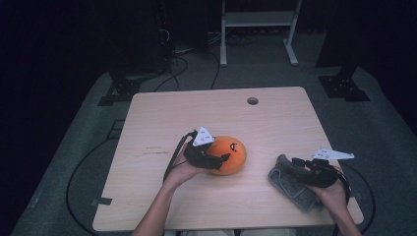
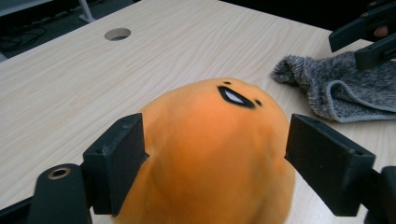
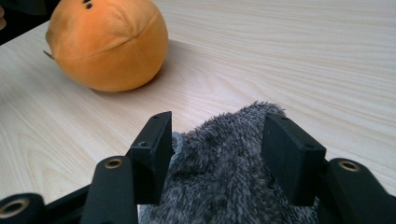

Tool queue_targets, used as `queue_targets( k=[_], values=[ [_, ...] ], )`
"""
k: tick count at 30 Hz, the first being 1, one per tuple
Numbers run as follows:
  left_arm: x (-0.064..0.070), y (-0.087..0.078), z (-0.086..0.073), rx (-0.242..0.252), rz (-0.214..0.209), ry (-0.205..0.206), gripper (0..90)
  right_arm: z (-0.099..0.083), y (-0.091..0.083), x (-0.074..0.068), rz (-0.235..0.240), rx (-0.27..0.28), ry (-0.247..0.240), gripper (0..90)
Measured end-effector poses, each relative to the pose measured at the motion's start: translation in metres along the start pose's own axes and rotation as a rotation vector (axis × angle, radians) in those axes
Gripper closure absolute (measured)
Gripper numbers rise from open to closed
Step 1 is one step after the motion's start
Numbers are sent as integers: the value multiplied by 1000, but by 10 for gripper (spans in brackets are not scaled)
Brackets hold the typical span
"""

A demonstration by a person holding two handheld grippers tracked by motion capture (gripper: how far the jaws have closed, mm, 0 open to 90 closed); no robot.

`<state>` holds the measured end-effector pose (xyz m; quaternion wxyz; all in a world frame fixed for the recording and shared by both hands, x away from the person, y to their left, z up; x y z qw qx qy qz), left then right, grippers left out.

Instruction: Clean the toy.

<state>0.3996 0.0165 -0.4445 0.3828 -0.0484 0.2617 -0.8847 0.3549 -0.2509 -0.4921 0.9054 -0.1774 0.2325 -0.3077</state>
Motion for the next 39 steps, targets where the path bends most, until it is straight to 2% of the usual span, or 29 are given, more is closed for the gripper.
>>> queue_targets(
  k=[3, 7, 16, 23, 27, 39],
  values=[
    [-5, -5, -5, -12, 15, -4, 151, 0, -1, 0, -11, -1, -6, 420],
    [-11, -14, -11, -3, 23, -19, 134, 0, 0, 1, -11, -5, -2, 415],
    [-26, -33, -25, 0, 54, -47, 129, -2, 2, 0, -9, -13, -4, 410],
    [-26, -44, -33, 13, 44, -65, 120, -2, 1, -1, -8, -6, 0, 409],
    [-28, -49, -39, 11, 55, -65, 113, 1, -1, 0, -8, 12, 4, 402],
    [-41, -59, -61, 8, 102, -94, 97, 0, -3, 0, -11, 15, 3, 397]
  ],
)
Point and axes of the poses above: each handheld gripper's, and its own axes: y roughly forward along the jaws, z roughly out of its top, x roughly to its right, the point moved 9 cm from there along y, roughly forward along the jaws, and after that the axes turned 11 degrees about z, right-handed, at the moved point
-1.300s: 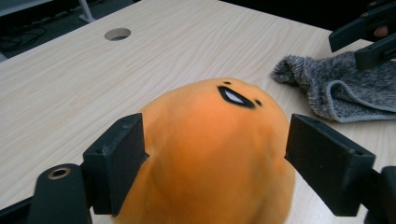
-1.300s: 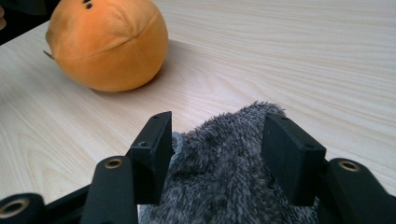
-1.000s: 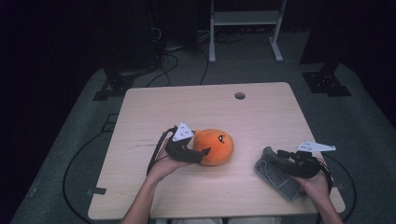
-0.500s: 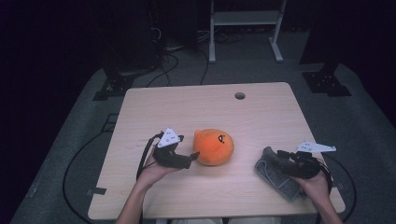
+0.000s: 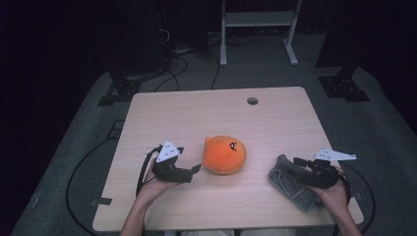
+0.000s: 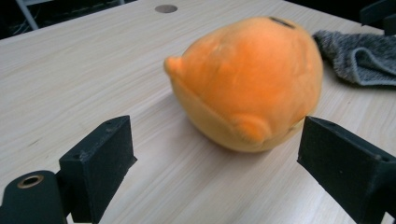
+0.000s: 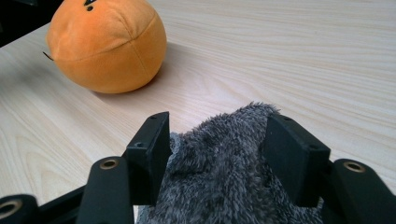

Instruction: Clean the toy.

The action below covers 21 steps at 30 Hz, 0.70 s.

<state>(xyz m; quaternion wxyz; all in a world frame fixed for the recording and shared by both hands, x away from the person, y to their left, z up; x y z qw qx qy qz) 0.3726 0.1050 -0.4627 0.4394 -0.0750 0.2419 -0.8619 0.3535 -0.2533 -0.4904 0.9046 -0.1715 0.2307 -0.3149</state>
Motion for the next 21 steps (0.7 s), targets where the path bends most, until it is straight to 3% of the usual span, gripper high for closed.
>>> queue_targets(
  k=[9, 15, 21],
  values=[
    [-20, -9, -29, 24, 85, -35, 93, -4, 3, -1, 1, -15, -7, 394],
    [-27, -7, -47, -16, 103, -52, 92, -4, 2, -3, 2, -8, -9, 388],
    [-35, -6, -52, -27, 140, -64, 92, -5, 4, -2, 0, -16, -11, 386]
  ],
)
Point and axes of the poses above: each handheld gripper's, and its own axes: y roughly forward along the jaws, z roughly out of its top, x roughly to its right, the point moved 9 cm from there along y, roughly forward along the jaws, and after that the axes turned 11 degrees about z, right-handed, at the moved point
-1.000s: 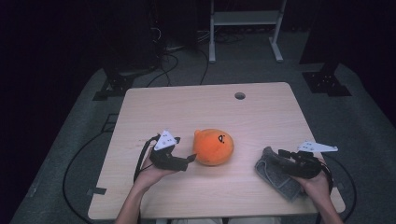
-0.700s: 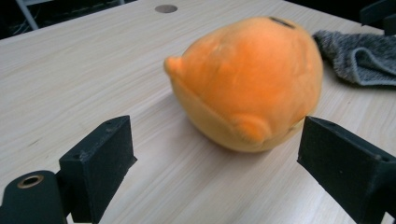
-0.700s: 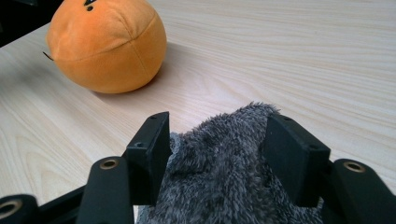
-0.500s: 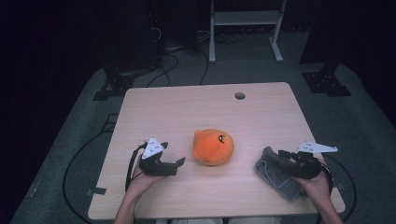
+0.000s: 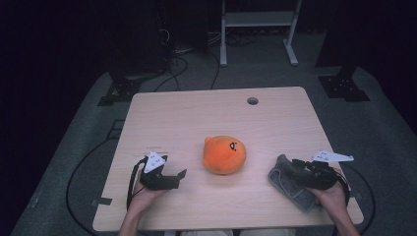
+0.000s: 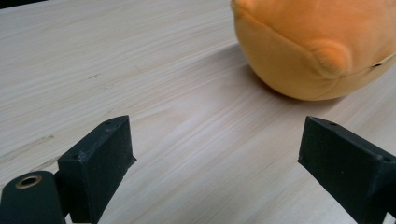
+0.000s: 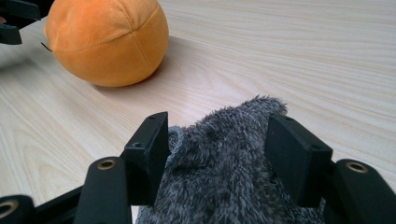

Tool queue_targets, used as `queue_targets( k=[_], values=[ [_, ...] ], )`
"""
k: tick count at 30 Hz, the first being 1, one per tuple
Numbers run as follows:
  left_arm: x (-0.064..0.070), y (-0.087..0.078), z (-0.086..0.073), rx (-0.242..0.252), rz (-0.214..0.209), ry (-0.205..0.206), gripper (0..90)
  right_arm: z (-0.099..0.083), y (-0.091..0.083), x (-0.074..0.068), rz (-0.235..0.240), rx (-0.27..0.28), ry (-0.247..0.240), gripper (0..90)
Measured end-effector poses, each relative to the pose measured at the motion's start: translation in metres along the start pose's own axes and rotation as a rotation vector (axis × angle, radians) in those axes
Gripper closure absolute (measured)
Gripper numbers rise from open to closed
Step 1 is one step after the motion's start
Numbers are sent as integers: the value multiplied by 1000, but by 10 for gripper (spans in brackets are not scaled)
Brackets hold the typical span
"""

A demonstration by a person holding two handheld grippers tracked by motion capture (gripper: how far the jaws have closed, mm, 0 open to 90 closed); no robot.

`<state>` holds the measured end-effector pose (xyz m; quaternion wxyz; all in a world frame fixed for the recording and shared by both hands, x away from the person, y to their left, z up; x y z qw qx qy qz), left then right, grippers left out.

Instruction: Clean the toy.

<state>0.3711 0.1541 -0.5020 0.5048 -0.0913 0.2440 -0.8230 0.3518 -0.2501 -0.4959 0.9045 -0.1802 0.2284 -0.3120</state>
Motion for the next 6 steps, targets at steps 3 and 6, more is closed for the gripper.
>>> queue_targets(
  k=[3, 6],
  values=[
    [-1, -1, 1, 10, 1, -2, 92, -1, 0, -1, -3, -1, -6, 385],
    [-1, -1, 3, 22, 1, -9, 92, 0, -2, -2, -1, 11, -6, 385]
  ],
)
Point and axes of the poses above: each handheld gripper's, and its own axes: y roughly forward along the jaws, z roughly out of its top, x roughly to its right, the point moved 9 cm from there along y, roughly forward along the jaws, and after that the axes turned 11 degrees about z, right-handed, at the moved point
